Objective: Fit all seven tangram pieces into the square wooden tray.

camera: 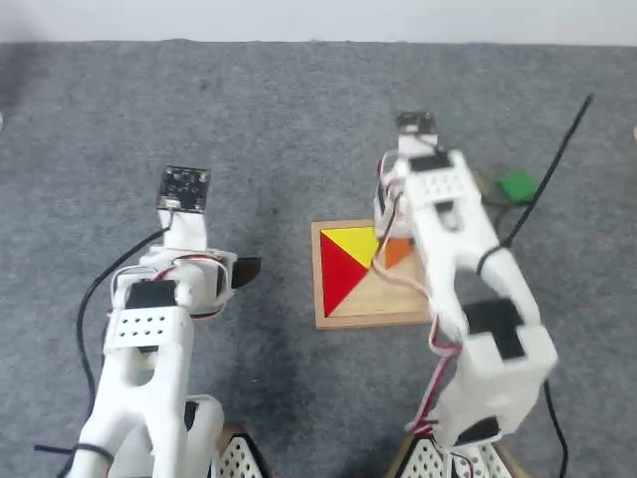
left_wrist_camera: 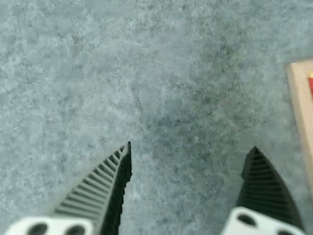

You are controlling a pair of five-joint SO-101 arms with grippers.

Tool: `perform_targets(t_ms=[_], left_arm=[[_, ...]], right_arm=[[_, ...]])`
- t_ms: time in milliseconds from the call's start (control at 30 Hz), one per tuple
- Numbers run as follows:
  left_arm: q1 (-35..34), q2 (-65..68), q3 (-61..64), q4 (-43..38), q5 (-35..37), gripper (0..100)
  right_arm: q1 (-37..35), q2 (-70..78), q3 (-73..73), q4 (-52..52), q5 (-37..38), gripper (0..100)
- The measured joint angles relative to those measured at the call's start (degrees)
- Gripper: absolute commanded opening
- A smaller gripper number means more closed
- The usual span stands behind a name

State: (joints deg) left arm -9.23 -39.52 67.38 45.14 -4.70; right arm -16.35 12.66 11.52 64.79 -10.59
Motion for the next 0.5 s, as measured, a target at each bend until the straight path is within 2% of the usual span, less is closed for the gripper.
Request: perform_targets(t_ms=[67,133,500], left_arm=[[1.23,0.0,0.26,0.0,0.0,35],[1.76,0.0,0.26,0.0,0.0,35],[2.2,0.0,0.26,0.0,0.0,35]], right_arm=[[-1.32,-5.71,9.23,-7.03,-0.62,0.6],[-2.29,-10.73,14.51,-9.49,-0.97,0.6],[-2.46,-13.98,17.58,-9.32,-1.41,0.7]])
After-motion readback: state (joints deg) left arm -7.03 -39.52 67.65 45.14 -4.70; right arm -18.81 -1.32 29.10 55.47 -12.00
